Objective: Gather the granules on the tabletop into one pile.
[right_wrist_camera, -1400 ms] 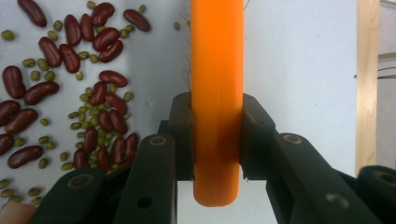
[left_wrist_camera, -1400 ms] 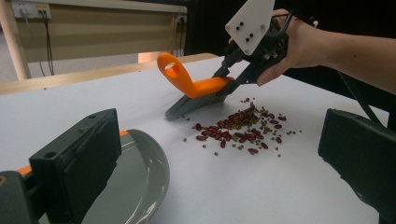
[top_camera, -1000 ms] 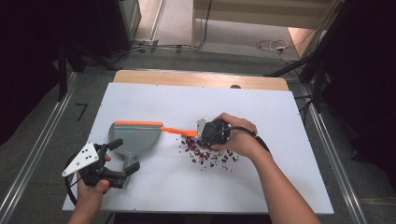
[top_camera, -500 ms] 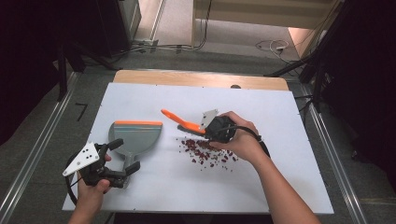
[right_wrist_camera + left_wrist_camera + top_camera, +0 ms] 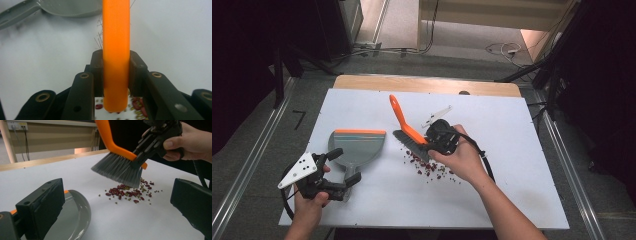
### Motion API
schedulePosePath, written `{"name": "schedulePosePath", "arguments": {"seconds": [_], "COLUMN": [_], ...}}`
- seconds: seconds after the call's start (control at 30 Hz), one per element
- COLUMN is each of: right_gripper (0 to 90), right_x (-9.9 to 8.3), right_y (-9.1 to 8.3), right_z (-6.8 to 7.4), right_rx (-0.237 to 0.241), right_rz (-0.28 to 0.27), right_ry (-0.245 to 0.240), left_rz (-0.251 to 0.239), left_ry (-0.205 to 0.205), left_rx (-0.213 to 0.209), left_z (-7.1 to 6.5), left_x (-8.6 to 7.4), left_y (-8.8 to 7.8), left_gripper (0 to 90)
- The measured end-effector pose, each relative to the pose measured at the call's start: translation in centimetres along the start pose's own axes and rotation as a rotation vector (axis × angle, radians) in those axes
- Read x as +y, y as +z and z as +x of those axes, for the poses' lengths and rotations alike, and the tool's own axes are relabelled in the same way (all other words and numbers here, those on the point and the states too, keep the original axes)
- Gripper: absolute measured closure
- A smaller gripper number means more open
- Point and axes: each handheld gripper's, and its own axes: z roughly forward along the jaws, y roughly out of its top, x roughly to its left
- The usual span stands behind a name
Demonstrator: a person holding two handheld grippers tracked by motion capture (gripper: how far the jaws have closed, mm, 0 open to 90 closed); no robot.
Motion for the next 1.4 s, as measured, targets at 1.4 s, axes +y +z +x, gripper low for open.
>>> {"name": "schedulePosePath", "arguments": {"seconds": [1.4], "right_gripper": [68.5], "right_x": [-3.3], "right_y": [2.0], "right_z": [-3.3], "right_rx": [0.062], "right_rz": [0.147], "right_ry": [0.502], "left_rz": [0.006], "left_ry": [0.010], "left_rx": [0.007], "left_z": [0.1], "left_x": [0.0], "left_y": [0.1], "left_gripper": [0.0]}}
